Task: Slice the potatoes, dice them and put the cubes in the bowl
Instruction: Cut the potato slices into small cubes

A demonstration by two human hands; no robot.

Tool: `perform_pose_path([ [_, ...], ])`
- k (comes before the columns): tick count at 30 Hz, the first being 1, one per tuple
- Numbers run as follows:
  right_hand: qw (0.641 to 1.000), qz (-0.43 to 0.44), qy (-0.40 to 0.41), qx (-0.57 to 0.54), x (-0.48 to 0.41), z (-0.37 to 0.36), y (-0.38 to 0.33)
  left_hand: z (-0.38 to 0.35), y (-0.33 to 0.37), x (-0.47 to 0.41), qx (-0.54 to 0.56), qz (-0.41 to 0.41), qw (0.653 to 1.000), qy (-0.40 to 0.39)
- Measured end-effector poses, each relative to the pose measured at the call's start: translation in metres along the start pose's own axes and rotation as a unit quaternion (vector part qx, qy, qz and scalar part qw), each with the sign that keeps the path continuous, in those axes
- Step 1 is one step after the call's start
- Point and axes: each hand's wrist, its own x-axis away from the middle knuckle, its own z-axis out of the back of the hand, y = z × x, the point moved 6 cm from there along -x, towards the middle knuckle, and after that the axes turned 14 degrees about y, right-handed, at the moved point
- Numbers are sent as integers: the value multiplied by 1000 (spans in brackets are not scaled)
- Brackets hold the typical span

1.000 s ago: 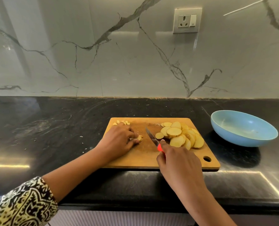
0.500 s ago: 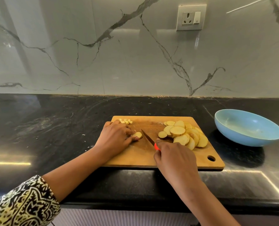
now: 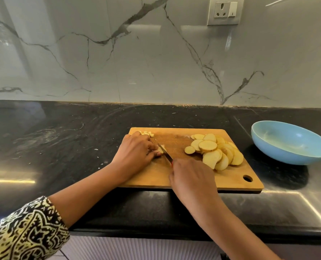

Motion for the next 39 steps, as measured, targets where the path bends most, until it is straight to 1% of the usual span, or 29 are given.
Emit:
perform_pose_path([
  [3, 1000, 11, -6, 3, 1, -4, -6, 1, 1, 1, -8, 6, 1000, 2],
  [6, 1000, -14, -8, -15, 11, 7, 10, 1, -1, 2, 0, 15, 1000, -6],
  [8, 999, -28, 4, -32, 14, 18, 19, 1, -4, 0, 6, 22, 1000, -20],
  [11, 998, -37, 18, -52, 9, 24, 19, 2, -15, -3, 33, 54, 997, -36],
  [15, 998, -26, 0, -49, 6, 19, 8, 1, -23, -4, 40, 59, 997, -35],
  [19, 1000, -7, -18, -17, 3, 5, -2, 0, -21, -4, 51, 51, 997, -24],
  [22, 999, 27, -34, -7, 0, -6, -19, -2, -22, -5, 30, 45, 998, -30],
  [24, 999, 16, -38, -23, -4, -10, -14, -2, -22, -4, 18, 44, 999, -24],
  [26, 998, -17, -18, -51, -5, -4, 3, 0, -20, -4, 3, 39, 999, -10],
  [30, 991, -65, 72, -92, 1, 12, 32, 1, -21, -6, -23, 34, 999, -15],
  [32, 986, -84, 111, -90, 1, 13, 38, 2, -20, -6, -9, 17, 1000, -14],
  [34, 980, -105, 138, -97, 2, 12, 43, 0, -12, -5, 45, -18, 999, -25],
  [36, 974, -111, 164, -115, 3, 12, 44, -6, -1, -5, 82, -79, 992, -60],
  [39, 971, -102, 173, -128, 4, 13, 43, -18, 6, -17, 52, -187, 973, -126],
])
